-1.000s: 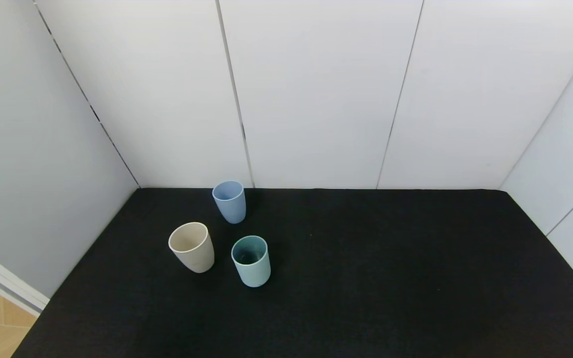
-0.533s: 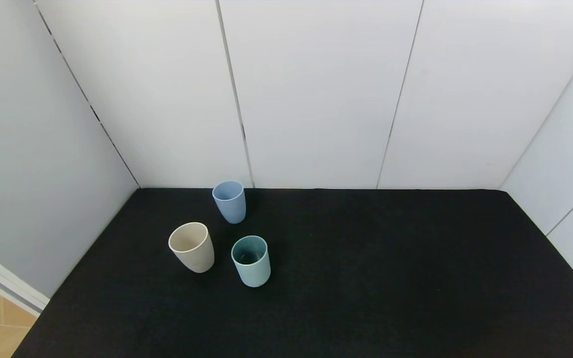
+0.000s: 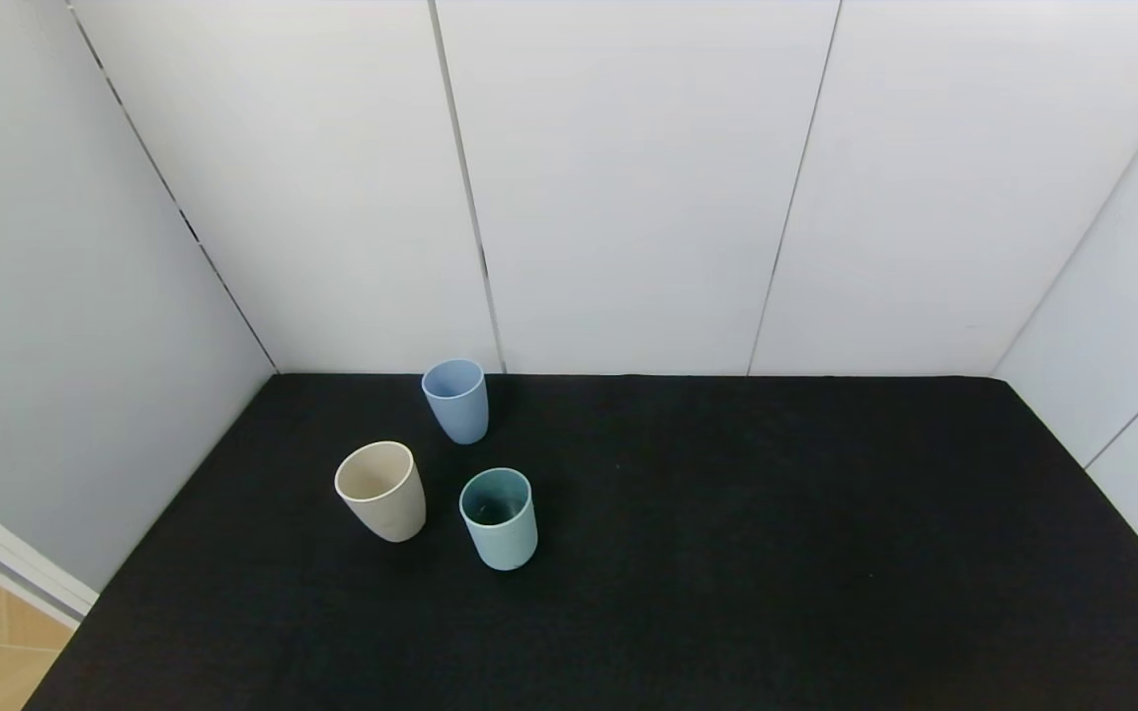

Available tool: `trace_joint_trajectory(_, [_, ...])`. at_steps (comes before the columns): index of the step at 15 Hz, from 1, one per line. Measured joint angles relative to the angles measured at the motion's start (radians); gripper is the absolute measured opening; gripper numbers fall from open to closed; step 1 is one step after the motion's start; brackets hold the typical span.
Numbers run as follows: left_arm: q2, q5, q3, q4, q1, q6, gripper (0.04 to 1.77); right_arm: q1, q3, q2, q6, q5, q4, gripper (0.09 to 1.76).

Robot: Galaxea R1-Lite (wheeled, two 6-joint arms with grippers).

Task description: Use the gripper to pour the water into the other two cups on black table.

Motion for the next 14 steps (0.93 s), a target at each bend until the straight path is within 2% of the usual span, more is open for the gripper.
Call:
trace_joint_trajectory(2, [-0.051, -0.029, 0.049, -0.016, -0.004, 0.031, 1.72, 0.000, 0.000, 0.000, 0.000, 0.000, 0.000, 1.71])
trace_joint_trajectory(6, [-0.088, -0.040, 0.175, -0.173, -0.005, 0.095, 1.72, 0.000, 0.000, 0.000, 0.000, 0.000, 0.000, 1.71])
trace_joint_trajectory(7, [-0.090, -0.050, 0.195, -0.183, -0.005, 0.098, 1.72, 0.000, 0.000, 0.000, 0.000, 0.000, 0.000, 1.71])
trace_joint_trajectory(11, [-0.093, -0.099, 0.218, -0.143, -0.005, 0.082, 1.72, 0.000, 0.000, 0.000, 0.000, 0.000, 0.000, 1.71])
trace_joint_trajectory(12, [-0.093, -0.111, 0.219, -0.101, -0.005, 0.056, 1.72, 0.000, 0.000, 0.000, 0.000, 0.000, 0.000, 1.71])
trace_joint_trajectory(14, [-0.093, -0.106, 0.218, -0.103, -0.006, -0.022, 1.72, 0.000, 0.000, 0.000, 0.000, 0.000, 0.000, 1.71])
